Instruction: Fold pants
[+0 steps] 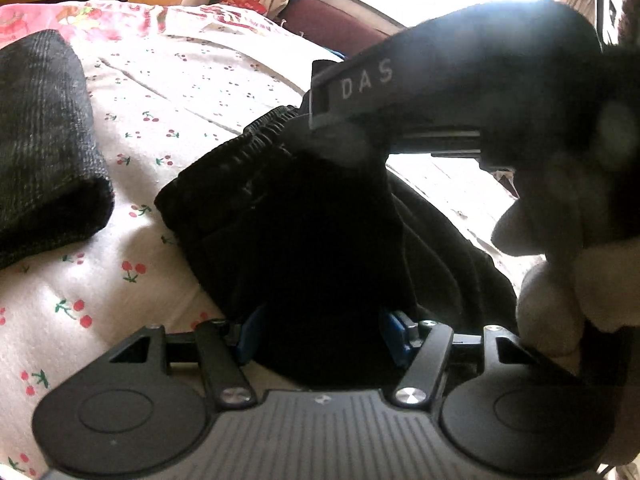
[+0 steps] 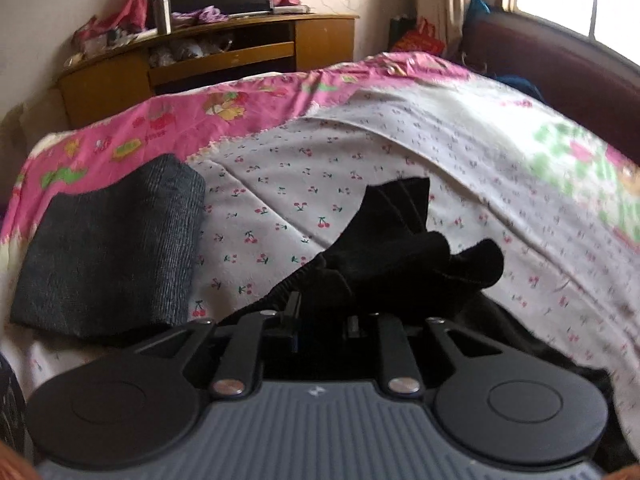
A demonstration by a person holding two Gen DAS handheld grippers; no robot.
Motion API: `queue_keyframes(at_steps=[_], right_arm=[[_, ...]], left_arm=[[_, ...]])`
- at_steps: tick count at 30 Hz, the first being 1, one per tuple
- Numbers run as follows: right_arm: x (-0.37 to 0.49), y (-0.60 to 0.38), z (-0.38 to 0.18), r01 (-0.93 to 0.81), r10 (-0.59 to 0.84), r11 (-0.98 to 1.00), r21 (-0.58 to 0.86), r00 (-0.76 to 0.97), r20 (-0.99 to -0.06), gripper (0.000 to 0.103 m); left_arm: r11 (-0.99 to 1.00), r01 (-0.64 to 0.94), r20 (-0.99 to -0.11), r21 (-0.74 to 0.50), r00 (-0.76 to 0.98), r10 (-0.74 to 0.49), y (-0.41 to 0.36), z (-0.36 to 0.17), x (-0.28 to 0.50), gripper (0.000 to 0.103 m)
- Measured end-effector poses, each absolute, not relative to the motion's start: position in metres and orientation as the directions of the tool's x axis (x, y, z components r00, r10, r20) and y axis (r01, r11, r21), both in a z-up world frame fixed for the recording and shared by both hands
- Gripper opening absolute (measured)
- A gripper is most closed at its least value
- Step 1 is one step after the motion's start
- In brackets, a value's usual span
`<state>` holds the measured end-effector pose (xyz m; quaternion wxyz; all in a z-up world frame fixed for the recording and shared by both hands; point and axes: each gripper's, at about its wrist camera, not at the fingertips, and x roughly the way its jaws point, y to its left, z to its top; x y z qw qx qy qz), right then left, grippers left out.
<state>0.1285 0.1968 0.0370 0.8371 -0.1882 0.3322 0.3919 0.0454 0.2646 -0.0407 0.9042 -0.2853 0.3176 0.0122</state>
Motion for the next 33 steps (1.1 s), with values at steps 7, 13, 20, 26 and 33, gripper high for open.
queue_keyframes(at_steps=[7,13,20,26,33], right_arm=[[0.155,0.178,0.035,-0.728,0.561,0.675,0.117,0.404,-0.723,0.007],[0.167,0.101,0.084,-0.594,0.632,0.745,0.302,0.484,-0.605,0.006],[0.167,-0.040,0.125,-0.369,0.588,0.796,0.480,0.656,-0.473,0.006],[0.150,-0.153,0.141,-0.225,0.489,0.791,0.570,0.792,-0.366,0.006],[0.120,-0.266,0.147,-0.068,0.321,0.783,0.619,0.896,-0.307,0.007]], left_arm=[[0.846,-0.213,-0.582,-0.488,0.802,-0.134,0.268,-0.034,0.044,0.075],[0.877,-0.207,-0.563,-0.434,0.822,-0.085,0.260,-0.021,0.039,0.075],[0.947,-0.006,-0.500,-0.321,0.850,-0.164,0.210,0.014,0.040,0.078],[0.960,0.206,-0.531,-0.187,0.802,-0.275,0.136,0.035,0.066,0.078],[0.891,0.416,-0.593,-0.182,0.676,-0.437,0.044,0.028,0.095,0.078]])
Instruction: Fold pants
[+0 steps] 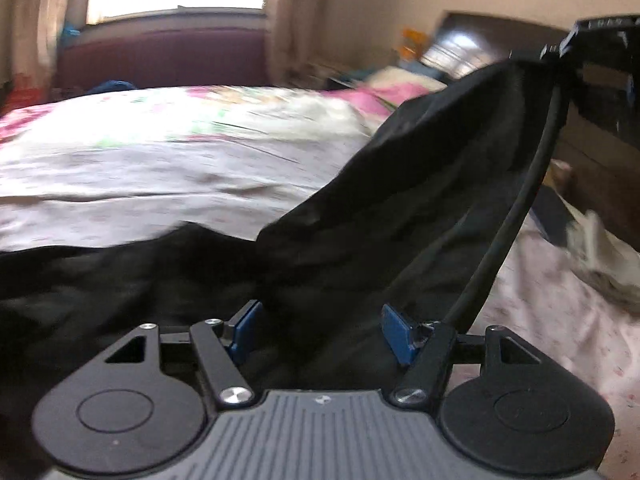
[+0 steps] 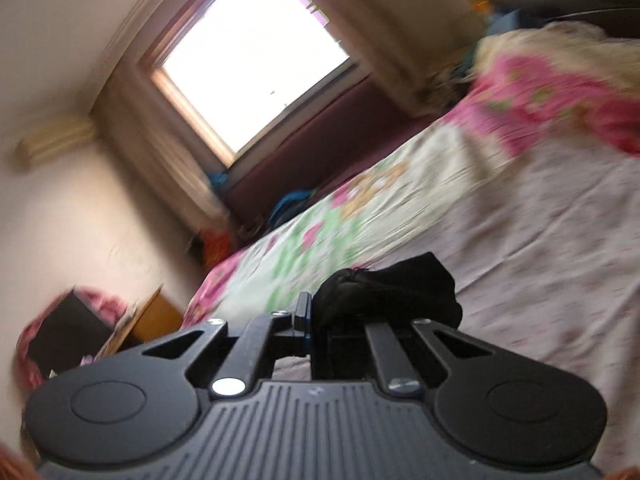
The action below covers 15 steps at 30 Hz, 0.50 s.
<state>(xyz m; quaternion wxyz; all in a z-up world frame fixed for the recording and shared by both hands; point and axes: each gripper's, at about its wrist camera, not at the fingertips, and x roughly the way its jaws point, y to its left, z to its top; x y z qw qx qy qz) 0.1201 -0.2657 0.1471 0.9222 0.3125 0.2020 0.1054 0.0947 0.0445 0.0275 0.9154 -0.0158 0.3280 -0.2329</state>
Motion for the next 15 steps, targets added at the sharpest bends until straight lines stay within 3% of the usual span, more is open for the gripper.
queue_keyframes(at_steps=[5,10,15], right_arm=[[0.098,-0.323,0.144,0.031,0.200,0.786,0.618,0.932,-0.302,0.007],[0.110,-0.329,0.128,0.075,0.189,0.789,0.610,0.915,-0.357,0.007],[0.117,-0.307,0.155,-0.012,0.222,0.806,0.592,0.933,-0.283,0.007]], left_arm=[[0.838,0.500,-0.609,-0.219,0.601,-0.518,0.002,0.016,0.092,0.078],[0.800,0.537,-0.669,-0.268,0.494,-0.556,-0.019,-0.014,0.105,0.078],[0.741,0.564,-0.657,-0.363,0.410,-0.633,-0.029,-0.025,0.111,0.079]])
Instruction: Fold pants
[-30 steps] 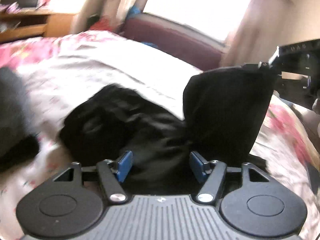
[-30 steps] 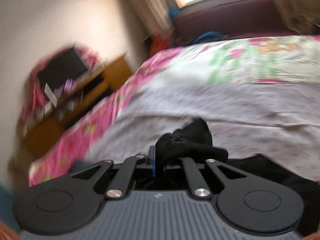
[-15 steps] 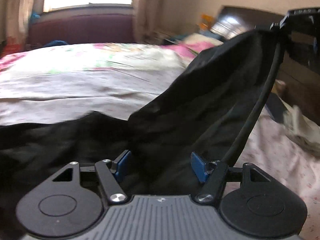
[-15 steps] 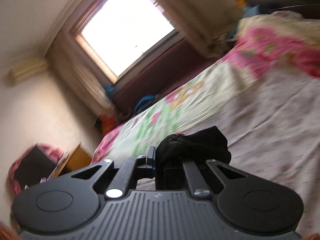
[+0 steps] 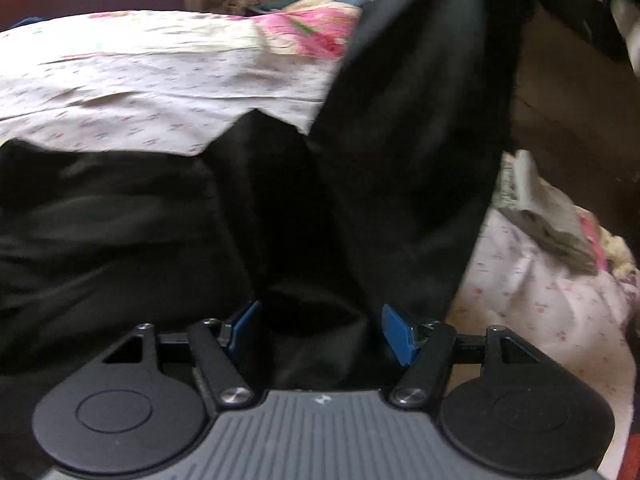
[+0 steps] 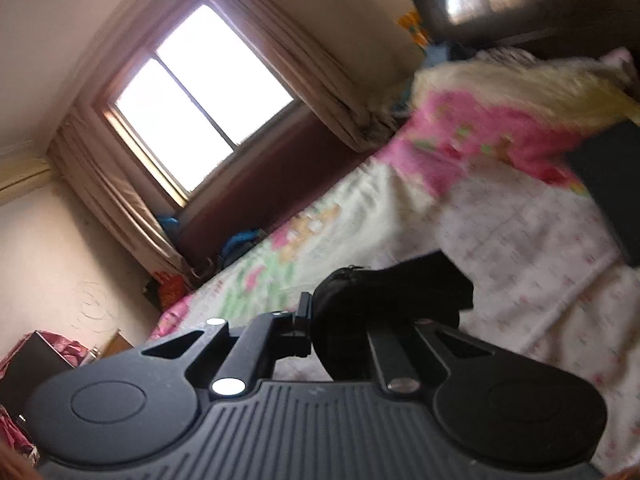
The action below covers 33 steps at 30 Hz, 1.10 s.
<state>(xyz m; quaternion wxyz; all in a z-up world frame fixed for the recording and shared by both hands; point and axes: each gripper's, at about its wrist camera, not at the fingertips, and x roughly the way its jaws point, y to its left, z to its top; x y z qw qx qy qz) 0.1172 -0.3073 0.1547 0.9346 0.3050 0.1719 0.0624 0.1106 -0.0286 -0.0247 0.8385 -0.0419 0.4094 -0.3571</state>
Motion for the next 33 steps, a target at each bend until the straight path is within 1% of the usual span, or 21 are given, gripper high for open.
queue_keyframes(at_steps=[1,3,6,8,10,12,15,17,20,22,23,25,27,29,31,33], right_arm=[[0.120,-0.299,0.162,-0.035,0.235,0.814,0.580,0.933,-0.274,0.007],[0.127,-0.267,0.173,-0.092,0.279,0.847,0.523,0.915,-0.291,0.007],[0.143,-0.205,0.174,-0.206,0.384,0.863,0.461,0.860,-0.335,0.007],[0.158,-0.155,0.165,-0.282,0.461,0.856,0.433,0.796,-0.393,0.007],[0.170,-0.104,0.152,-0.355,0.509,0.853,0.382,0.729,-0.459,0.007],[0.178,-0.048,0.134,-0.441,0.547,0.837,0.323,0.655,-0.521,0.007],[0.171,0.038,0.096,-0.584,0.550,0.793,0.174,0.563,-0.618,0.007],[0.155,0.088,0.068,-0.682,0.523,0.731,0.026,0.536,-0.662,0.007],[0.119,0.138,0.040,-0.791,0.490,0.581,-0.191,0.527,-0.695,0.008],[0.095,0.155,0.026,-0.817,0.458,0.476,-0.325,0.546,-0.701,0.008],[0.088,0.158,0.020,-0.823,0.455,0.439,-0.359,0.549,-0.701,0.010],[0.081,0.158,0.017,-0.831,0.454,0.427,-0.356,0.538,-0.711,0.011],[0.082,0.155,0.016,-0.821,0.449,0.458,-0.342,0.545,-0.708,0.014],[0.089,0.152,0.017,-0.814,0.448,0.491,-0.310,0.542,-0.711,0.022],[0.094,0.152,0.022,-0.817,0.464,0.503,-0.283,0.531,-0.709,0.022],[0.092,0.157,0.029,-0.826,0.494,0.481,-0.295,0.533,-0.687,0.024]], left_arm=[[0.725,0.579,-0.646,-0.373,0.398,-0.651,-0.030,-0.021,0.106,0.079],[0.699,0.599,-0.632,-0.390,0.378,-0.677,-0.028,-0.015,0.102,0.079],[0.726,0.581,-0.636,-0.369,0.412,-0.653,-0.004,-0.006,0.097,0.079],[0.766,0.525,-0.649,-0.370,0.444,-0.618,0.027,0.002,0.094,0.080],[0.828,0.436,-0.662,-0.353,0.509,-0.550,0.066,0.008,0.088,0.080],[0.864,0.334,-0.644,-0.376,0.576,-0.503,0.112,0.011,0.076,0.080],[0.863,0.154,-0.609,-0.481,0.649,-0.455,0.174,0.004,0.056,0.082],[0.841,0.063,-0.590,-0.537,0.684,-0.428,0.204,-0.002,0.042,0.082],[0.794,0.008,-0.549,-0.608,0.718,-0.428,0.229,-0.011,0.029,0.082],[0.767,0.008,-0.520,-0.641,0.731,-0.442,0.236,-0.013,0.028,0.082],[0.766,0.006,-0.518,-0.642,0.733,-0.441,0.236,-0.014,0.028,0.082],[0.755,0.015,-0.510,-0.656,0.729,-0.457,0.238,-0.017,0.026,0.082],[0.746,0.017,-0.500,-0.666,0.732,-0.463,0.242,-0.018,0.025,0.082],[0.732,0.015,-0.488,-0.681,0.736,-0.469,0.246,-0.020,0.023,0.082],[0.718,0.005,-0.481,-0.696,0.740,-0.470,0.252,-0.023,0.021,0.082],[0.713,-0.004,-0.477,-0.702,0.746,-0.465,0.259,-0.022,0.018,0.082]])
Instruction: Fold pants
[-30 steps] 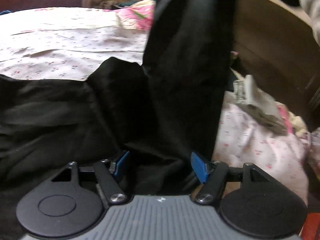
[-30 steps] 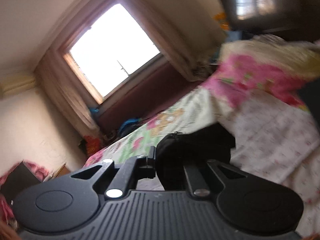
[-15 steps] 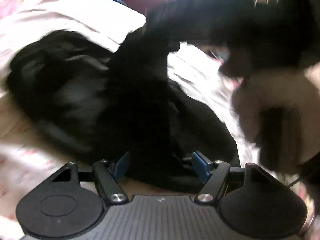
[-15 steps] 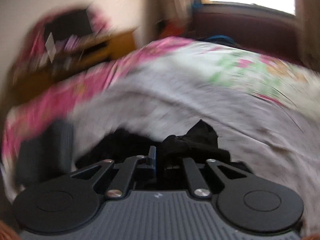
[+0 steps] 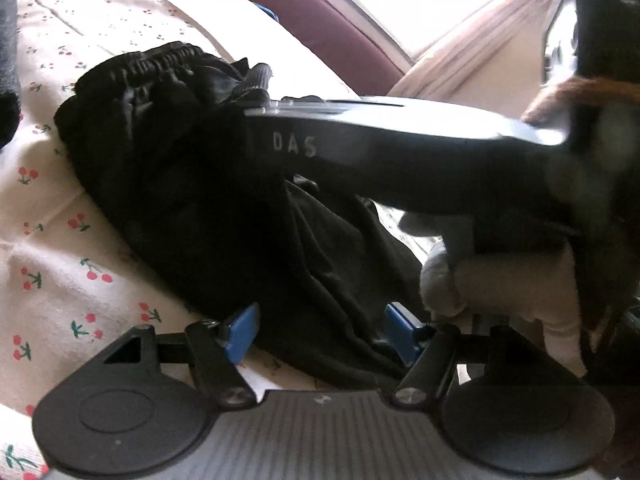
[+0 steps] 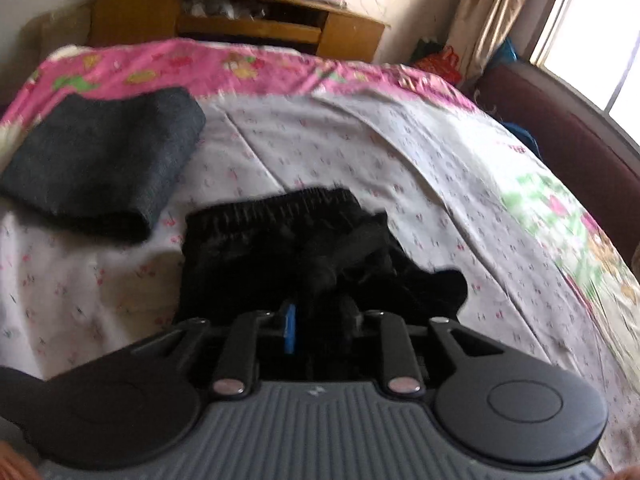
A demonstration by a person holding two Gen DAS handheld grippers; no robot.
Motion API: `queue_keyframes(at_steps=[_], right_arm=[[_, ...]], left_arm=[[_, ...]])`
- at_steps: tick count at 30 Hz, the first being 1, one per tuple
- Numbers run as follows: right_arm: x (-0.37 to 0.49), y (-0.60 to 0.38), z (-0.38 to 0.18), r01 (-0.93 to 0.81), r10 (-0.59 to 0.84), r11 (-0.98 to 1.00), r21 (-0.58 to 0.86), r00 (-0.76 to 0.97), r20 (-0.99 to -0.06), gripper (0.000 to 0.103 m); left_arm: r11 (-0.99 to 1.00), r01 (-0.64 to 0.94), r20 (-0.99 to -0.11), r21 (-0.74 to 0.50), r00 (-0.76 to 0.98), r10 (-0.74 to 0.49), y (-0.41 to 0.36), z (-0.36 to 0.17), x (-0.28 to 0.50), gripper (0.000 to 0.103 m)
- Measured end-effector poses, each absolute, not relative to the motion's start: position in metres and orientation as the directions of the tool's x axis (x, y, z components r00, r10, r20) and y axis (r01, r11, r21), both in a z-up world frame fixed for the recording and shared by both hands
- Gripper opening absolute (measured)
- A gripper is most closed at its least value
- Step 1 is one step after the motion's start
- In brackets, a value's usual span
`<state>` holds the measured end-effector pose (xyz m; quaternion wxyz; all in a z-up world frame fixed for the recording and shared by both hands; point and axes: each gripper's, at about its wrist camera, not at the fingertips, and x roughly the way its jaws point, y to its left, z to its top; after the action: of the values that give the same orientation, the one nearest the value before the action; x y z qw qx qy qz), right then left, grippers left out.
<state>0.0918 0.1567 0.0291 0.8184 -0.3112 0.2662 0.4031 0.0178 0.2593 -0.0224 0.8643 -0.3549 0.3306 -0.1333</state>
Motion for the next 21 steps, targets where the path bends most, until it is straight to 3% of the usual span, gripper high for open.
queue_keyframes(at_steps=[2,6,13,18,21], right_arm=[[0.090,0.162,0.033,-0.832,0.518,0.459,-0.311,0.535,-0.667,0.032],[0.095,0.163,0.048,-0.846,0.564,0.468,-0.256,0.509,-0.650,0.033],[0.132,0.082,0.073,-0.649,0.529,0.760,0.034,0.587,-0.613,0.035],[0.163,0.094,0.046,-0.694,0.395,0.713,-0.099,0.515,-0.761,0.034],[0.180,0.122,0.037,-0.763,0.382,0.631,-0.141,0.464,-0.799,0.033]], left_arm=[[0.715,-0.004,-0.477,-0.699,0.748,-0.462,0.259,-0.025,0.016,0.082],[0.727,0.009,-0.467,-0.686,0.761,-0.450,0.259,-0.024,0.017,0.082],[0.751,0.067,-0.383,-0.656,0.829,-0.408,0.261,-0.009,-0.001,0.082],[0.853,0.194,-0.363,-0.484,0.842,-0.398,0.236,0.016,0.011,0.082],[0.866,0.195,-0.376,-0.460,0.841,-0.389,0.233,0.015,0.033,0.082]])
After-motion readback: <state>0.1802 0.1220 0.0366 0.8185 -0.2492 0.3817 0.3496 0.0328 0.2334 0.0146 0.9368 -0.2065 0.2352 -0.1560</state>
